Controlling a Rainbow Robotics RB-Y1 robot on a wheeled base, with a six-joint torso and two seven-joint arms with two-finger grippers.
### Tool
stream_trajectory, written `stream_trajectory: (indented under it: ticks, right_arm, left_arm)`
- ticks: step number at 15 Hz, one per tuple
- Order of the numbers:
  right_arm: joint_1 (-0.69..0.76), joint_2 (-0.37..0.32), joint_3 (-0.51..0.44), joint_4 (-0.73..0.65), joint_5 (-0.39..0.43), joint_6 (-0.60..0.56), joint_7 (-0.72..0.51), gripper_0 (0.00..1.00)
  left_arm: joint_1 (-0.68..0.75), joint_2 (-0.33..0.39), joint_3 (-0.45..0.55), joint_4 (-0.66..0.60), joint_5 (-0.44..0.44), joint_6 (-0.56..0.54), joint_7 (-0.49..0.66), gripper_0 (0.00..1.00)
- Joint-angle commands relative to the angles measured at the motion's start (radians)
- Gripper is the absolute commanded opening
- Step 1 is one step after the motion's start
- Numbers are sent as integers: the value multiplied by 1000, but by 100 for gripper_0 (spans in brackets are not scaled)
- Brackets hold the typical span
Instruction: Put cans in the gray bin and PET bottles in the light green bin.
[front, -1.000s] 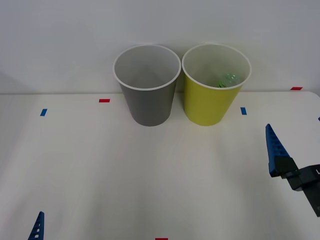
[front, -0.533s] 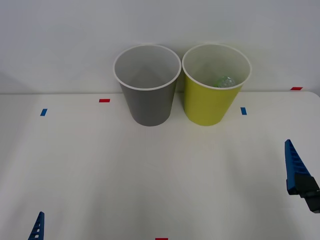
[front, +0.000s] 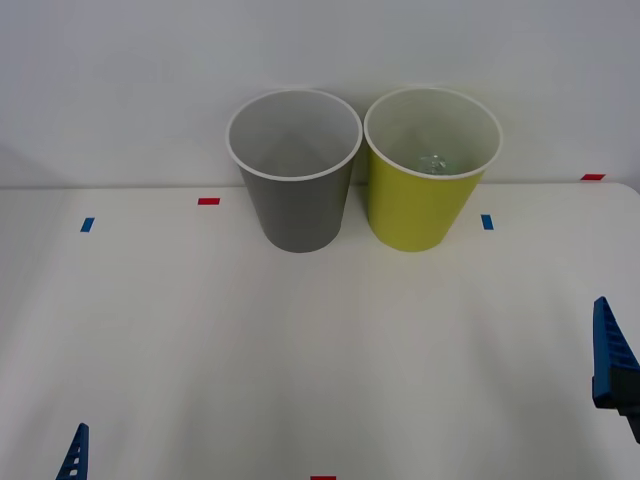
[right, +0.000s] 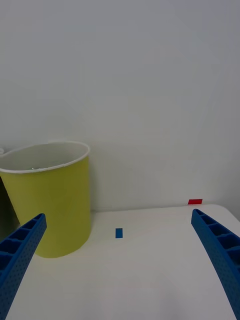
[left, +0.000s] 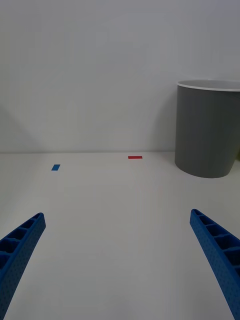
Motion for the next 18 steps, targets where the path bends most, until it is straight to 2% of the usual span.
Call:
stream_trajectory:
  ticks: [1, 4, 8, 18]
  right_arm:
    - [74, -2, -11, 79, -13, -159, 21, 100]
    - [132, -18, -7, 160, -13, -273, 21, 100]
    - [220, -102, 55, 180, -74, -305, 18, 100]
    - [229, -107, 53, 182, -74, -322, 26, 100]
  left_arm:
    - [0, 0, 0, 0, 0, 0, 0, 100]
    - [0, 0, 0, 0, 0, 0, 0, 100]
    - [0, 0, 0, 0, 0, 0, 0, 100]
    - [0, 0, 0, 0, 0, 0, 0, 100]
